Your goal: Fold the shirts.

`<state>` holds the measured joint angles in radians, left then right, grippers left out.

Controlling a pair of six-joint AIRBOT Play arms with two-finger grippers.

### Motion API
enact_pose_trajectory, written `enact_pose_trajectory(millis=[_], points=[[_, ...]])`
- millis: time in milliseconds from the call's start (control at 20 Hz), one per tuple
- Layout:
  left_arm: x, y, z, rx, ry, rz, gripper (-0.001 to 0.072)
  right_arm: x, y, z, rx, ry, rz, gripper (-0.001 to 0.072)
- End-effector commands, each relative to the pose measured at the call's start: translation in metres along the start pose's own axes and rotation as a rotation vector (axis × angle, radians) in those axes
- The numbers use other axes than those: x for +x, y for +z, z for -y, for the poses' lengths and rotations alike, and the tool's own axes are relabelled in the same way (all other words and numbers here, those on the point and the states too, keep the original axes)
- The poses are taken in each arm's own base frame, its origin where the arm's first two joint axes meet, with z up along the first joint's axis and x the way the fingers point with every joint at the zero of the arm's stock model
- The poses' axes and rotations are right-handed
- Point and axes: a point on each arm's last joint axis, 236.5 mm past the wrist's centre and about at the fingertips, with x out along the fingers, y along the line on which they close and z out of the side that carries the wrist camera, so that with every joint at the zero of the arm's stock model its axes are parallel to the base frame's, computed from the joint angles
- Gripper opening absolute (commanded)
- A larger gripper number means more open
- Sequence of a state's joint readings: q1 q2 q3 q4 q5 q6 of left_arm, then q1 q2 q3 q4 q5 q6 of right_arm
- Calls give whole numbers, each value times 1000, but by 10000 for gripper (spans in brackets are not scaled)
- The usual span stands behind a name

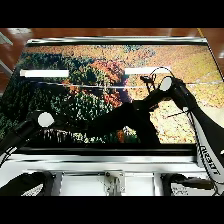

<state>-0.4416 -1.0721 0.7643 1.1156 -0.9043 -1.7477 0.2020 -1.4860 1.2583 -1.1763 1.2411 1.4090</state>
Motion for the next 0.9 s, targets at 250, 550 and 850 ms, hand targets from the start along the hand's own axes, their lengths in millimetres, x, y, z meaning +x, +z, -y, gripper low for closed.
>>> enact_pose_trajectory(millis=[250,550,850], points=[[9,2,-2,-30,-10,12,41,-73,-121,148,414,-82,-144,678],[9,1,0,-38,-19,7,41,13,-196,111,579,199,-181,679],[9,0,1,-42,-23,2,41,42,-156,94,529,157,-67,673]])
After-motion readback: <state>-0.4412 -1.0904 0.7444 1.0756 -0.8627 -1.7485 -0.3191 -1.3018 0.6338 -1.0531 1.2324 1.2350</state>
